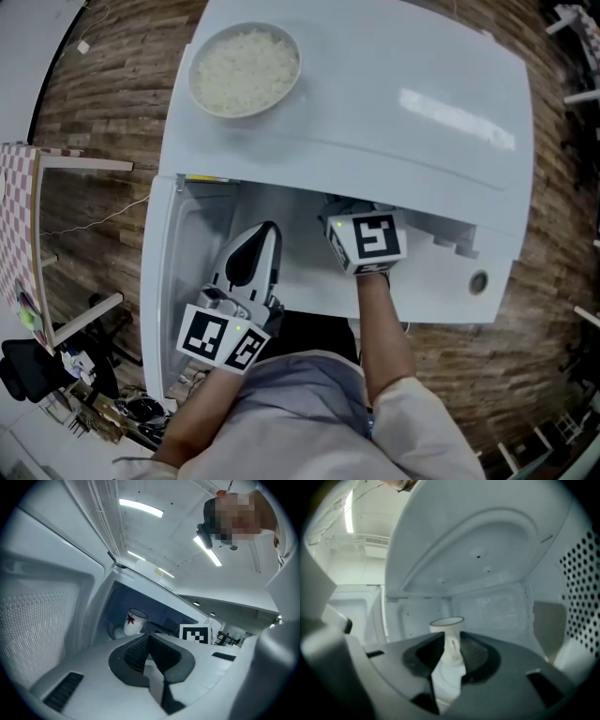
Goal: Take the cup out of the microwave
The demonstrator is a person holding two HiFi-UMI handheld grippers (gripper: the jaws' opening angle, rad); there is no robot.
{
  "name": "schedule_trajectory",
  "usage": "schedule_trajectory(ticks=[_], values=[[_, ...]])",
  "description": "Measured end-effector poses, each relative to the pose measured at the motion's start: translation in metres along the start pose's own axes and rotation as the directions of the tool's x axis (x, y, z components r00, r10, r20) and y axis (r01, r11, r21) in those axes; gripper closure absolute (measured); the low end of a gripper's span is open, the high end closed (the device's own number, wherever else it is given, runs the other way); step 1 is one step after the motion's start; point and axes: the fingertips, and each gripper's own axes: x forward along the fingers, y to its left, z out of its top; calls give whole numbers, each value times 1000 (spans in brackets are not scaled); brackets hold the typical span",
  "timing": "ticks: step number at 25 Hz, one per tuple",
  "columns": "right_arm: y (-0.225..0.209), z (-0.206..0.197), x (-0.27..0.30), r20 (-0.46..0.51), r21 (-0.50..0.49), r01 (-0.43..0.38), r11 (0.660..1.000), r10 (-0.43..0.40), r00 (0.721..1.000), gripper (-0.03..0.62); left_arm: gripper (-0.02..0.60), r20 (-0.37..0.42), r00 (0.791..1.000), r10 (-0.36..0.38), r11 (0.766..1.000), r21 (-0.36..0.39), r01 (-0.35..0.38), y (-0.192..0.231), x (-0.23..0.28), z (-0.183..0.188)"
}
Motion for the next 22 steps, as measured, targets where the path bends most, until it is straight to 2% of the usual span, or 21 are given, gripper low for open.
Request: schedule_trajectory(ticks=[5, 8, 18, 22], values=[[6, 4, 0, -2, -25, 16, 1000, -16, 1000, 500, 574, 3, 1000, 3, 1000, 0, -3, 1, -2, 1], [10, 1, -3, -1, -81, 29, 996, -30, 1000, 516, 575, 9, 1000, 4, 1000, 1, -4, 1, -2, 2], [19, 5, -18, 12, -52, 92, 994, -91, 996, 520, 575, 29, 1000, 12, 1000, -1, -12, 4, -11, 10], [17, -2, -26, 6, -75, 104, 992, -104, 995, 520, 574, 28, 1000, 11, 1000, -2, -11, 4, -10, 6]])
